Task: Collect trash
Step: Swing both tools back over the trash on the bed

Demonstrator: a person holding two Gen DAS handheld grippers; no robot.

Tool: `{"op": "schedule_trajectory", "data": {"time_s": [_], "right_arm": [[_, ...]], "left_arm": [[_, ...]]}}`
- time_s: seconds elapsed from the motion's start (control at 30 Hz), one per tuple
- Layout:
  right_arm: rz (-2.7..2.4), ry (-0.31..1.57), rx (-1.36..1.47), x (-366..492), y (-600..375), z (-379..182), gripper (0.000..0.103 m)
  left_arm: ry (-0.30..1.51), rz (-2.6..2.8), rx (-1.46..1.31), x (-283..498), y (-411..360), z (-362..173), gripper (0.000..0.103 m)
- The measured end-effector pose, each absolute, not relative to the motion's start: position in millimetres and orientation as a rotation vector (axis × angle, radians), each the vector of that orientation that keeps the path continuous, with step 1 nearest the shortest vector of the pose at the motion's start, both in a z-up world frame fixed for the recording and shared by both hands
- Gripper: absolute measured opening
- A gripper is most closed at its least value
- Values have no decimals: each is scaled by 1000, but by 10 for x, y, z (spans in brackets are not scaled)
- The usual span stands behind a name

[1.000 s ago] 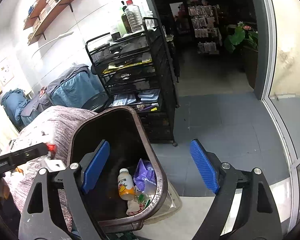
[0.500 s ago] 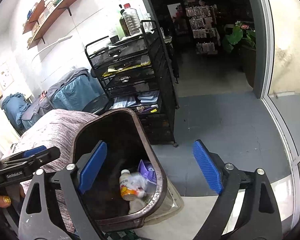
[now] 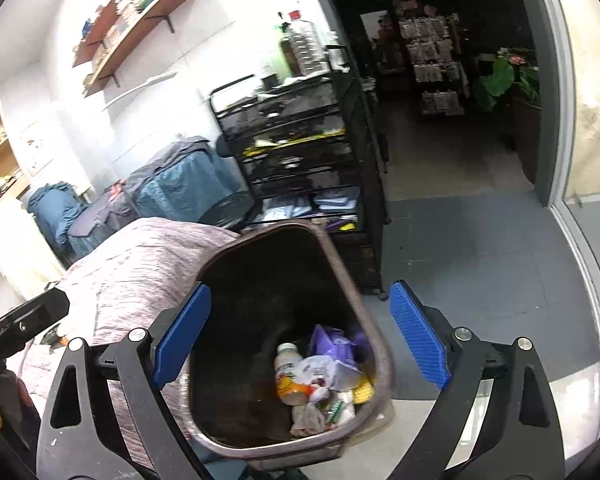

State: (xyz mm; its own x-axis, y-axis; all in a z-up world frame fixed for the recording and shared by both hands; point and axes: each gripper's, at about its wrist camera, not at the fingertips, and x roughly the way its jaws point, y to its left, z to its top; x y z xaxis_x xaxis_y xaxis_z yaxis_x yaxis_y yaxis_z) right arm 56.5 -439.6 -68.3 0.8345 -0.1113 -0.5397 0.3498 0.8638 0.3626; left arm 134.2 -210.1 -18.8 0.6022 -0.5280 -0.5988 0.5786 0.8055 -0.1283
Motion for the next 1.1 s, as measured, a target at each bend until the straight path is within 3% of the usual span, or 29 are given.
{"op": "schedule_trajectory", "data": {"time_s": [1.1], "right_arm": [[269, 600, 227, 1399, -2417, -384, 90]], "left_arm": [[742, -200, -98, 1358, 147, -450, 97]]}}
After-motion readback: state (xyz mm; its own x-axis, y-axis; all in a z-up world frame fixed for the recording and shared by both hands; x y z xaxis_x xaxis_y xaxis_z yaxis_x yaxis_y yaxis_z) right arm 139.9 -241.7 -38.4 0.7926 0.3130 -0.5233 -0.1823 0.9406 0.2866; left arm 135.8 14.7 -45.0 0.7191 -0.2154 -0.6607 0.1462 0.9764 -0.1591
